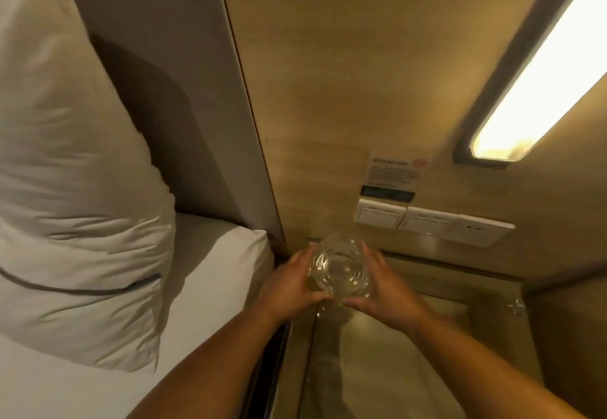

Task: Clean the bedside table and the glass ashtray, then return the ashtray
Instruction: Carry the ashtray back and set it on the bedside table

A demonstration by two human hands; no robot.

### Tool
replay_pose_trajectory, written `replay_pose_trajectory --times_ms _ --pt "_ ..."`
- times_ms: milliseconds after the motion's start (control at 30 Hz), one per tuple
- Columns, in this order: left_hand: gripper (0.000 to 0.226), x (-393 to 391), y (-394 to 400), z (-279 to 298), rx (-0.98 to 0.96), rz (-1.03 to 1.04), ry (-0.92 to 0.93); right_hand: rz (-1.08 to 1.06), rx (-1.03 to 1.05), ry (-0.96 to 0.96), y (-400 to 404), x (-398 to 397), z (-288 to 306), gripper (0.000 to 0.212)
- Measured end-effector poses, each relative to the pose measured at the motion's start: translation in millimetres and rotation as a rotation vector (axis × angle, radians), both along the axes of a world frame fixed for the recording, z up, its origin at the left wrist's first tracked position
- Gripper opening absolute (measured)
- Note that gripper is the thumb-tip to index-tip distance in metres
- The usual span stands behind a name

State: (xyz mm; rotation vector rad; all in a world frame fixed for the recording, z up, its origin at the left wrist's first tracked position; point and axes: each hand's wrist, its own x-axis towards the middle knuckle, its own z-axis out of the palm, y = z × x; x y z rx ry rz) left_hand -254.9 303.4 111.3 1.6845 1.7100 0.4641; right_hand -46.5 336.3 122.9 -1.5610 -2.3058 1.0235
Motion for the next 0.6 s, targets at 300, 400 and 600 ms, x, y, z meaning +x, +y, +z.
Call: replay_pose_trajectory --times_ms 300,400,600 --pt "0.093 -28.6 38.6 -94.9 -0.001 -0.001 -0.038 0.001 -0.018 -0.042 41.6 -29.8 -94.4 0.120" --pt "0.093 -35.1 46.7 -103.2 0.005 -0.018 -0.040 -0.007 -0.016 -0.049 48.8 -35.4 -105.3 0.120" --pt "0.095 -40.9 60.7 -115.8 0.013 -0.034 -0.042 0.004 0.012 -0.050 61.2 -40.2 -114.9 0.119"
